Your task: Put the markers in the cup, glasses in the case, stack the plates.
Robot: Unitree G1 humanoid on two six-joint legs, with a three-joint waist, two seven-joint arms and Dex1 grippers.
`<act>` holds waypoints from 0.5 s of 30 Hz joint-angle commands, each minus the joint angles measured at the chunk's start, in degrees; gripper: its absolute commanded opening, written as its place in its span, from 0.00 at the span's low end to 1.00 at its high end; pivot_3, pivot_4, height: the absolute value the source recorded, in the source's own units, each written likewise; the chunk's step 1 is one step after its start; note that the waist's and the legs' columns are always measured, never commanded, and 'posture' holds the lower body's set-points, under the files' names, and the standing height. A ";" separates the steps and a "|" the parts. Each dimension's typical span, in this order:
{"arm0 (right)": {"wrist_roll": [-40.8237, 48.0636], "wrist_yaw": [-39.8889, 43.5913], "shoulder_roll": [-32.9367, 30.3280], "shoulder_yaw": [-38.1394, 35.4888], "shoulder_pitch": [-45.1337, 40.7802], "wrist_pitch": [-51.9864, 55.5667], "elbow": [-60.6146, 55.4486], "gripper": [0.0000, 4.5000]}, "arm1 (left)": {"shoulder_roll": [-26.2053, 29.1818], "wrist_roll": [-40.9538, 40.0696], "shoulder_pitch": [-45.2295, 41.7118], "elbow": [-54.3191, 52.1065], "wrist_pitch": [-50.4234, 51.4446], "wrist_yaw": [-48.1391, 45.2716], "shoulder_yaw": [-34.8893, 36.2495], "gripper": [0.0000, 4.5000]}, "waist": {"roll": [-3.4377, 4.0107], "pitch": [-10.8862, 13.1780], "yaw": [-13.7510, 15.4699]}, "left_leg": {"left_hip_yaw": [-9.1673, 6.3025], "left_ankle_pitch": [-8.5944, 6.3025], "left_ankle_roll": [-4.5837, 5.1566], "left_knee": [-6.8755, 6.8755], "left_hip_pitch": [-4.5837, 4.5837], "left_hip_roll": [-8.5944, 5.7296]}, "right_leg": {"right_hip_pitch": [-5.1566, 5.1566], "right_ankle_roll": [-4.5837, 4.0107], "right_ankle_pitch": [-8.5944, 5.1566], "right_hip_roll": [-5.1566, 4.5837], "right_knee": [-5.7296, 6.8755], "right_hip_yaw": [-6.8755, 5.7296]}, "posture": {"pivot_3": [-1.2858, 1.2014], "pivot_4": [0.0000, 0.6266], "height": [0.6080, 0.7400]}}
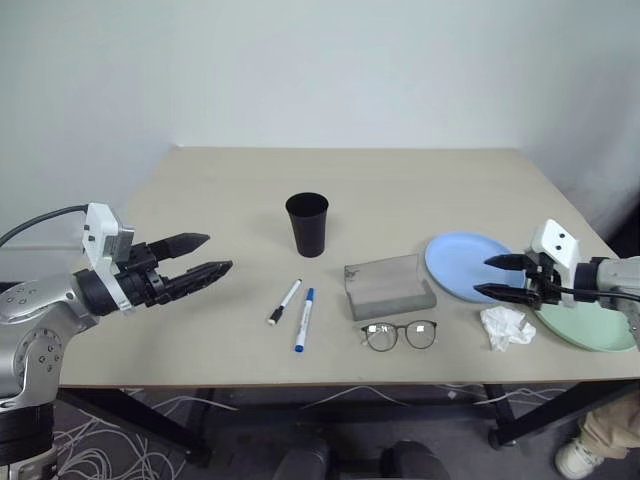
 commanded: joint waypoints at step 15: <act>-3.65 -2.52 -0.55 -0.46 8.79 -0.04 4.33 0.66 | -4.07 1.83 -1.18 -1.58 -4.60 1.67 -4.60 0.83 | 0.02 0.00 0.26 | 0.02 0.00 0.01 0.02 -0.01 0.00 | 0.04 0.20 -0.12 -0.06 0.03 -0.05 | 0.52 0.00 0.93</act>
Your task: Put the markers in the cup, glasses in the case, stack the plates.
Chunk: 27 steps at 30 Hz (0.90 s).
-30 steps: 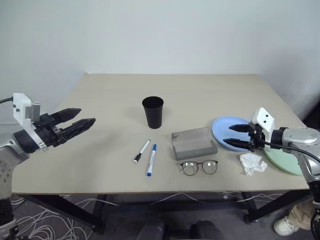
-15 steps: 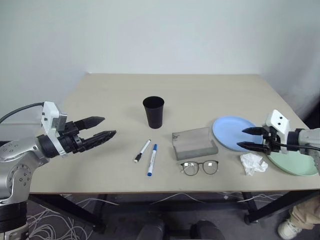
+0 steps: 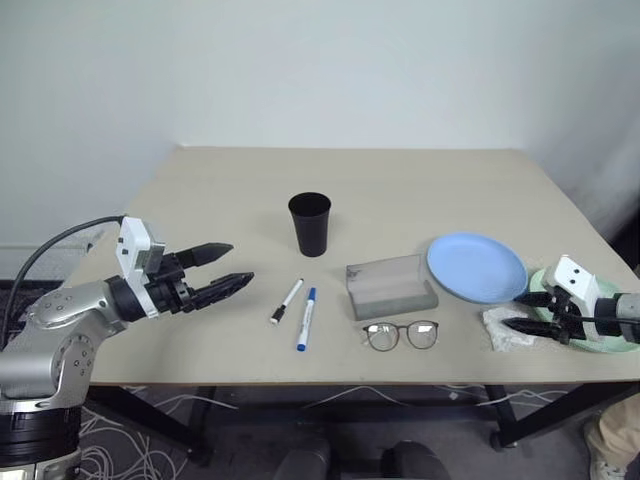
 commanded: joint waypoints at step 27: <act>0.18 -0.58 -2.64 -5.35 -5.91 0.50 14.69 0.66 | -1.24 -0.14 2.40 -1.78 -2.57 3.15 1.27 0.83 | 0.02 0.01 0.13 | 0.03 0.00 0.01 0.00 -0.02 -0.01 | 0.03 0.06 -0.03 -0.10 -0.02 -0.10 | 0.52 0.00 0.93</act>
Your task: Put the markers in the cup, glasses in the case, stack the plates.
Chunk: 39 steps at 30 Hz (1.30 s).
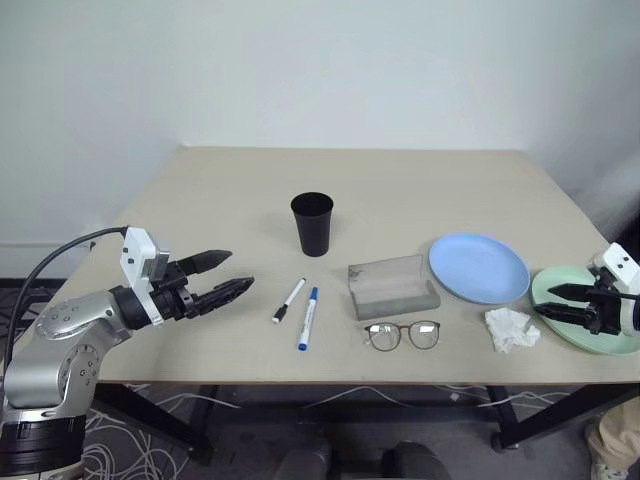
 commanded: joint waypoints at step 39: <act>-16.84 -19.49 6.93 7.50 -17.11 -22.28 20.71 0.01 | -0.30 -1.04 0.37 -2.94 -0.75 3.17 1.87 0.84 | 0.10 -0.02 -0.41 | 0.11 0.01 -0.01 0.09 0.10 0.03 | -0.03 -0.09 0.28 -0.54 0.02 -0.85 | 0.52 0.00 0.93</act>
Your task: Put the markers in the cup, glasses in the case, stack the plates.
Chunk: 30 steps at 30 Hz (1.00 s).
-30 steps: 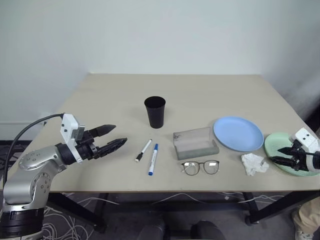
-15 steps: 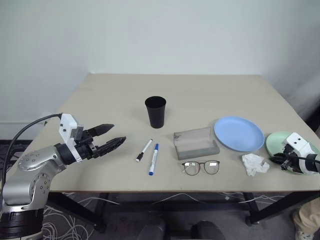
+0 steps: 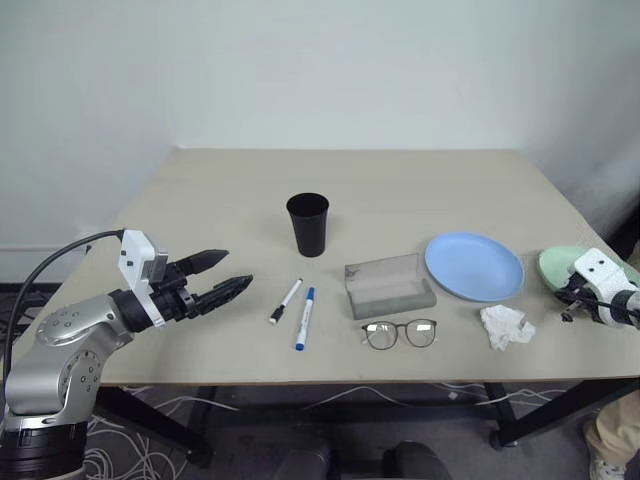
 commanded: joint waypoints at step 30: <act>4.89 10.53 9.49 3.81 2.21 8.72 -29.63 0.01 | 0.58 -1.37 0.70 -2.85 -0.06 1.20 2.95 0.84 | -0.02 0.00 0.74 | -0.02 0.00 0.01 -0.02 -0.03 0.02 | -0.05 0.04 -0.02 0.02 -0.03 -0.04 | 0.52 0.00 0.93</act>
